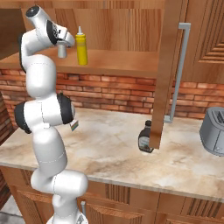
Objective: There are various items on the counter. Only move the condiments/shakers into the cabinet.
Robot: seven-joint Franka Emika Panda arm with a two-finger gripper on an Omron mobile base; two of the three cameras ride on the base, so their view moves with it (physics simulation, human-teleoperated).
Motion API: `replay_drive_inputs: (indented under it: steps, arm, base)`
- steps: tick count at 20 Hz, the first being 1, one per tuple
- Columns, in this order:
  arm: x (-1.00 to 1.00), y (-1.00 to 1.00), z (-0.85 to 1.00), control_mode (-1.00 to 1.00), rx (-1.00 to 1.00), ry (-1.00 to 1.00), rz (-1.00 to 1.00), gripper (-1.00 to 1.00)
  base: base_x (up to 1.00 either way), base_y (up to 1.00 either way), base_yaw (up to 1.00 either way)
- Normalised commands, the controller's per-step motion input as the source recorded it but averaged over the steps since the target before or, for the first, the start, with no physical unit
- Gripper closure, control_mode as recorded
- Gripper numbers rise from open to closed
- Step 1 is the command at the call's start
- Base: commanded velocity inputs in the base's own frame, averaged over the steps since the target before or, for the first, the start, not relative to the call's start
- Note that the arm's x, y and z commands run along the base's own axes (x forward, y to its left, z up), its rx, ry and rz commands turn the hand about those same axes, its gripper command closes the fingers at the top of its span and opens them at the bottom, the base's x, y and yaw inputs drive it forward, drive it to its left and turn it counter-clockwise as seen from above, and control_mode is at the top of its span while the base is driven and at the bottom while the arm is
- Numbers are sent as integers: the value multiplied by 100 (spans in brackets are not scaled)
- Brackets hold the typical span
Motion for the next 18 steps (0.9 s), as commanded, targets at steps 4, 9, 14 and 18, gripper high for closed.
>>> replay_drive_inputs:
  steps: [4,9,14,18]
  arm:
    - [0,0,0,-100,0,-1,0,-100]
    - [-81,0,-3,-100,0,-14,-1,-100]
    - [-100,-27,-30,-100,0,-15,-12,-100]
    - [-100,-65,-63,-100,0,-2,-23,-100]
  base:
    - [0,0,0]
    - [0,0,0]
    - [0,0,0]
    - [0,0,0]
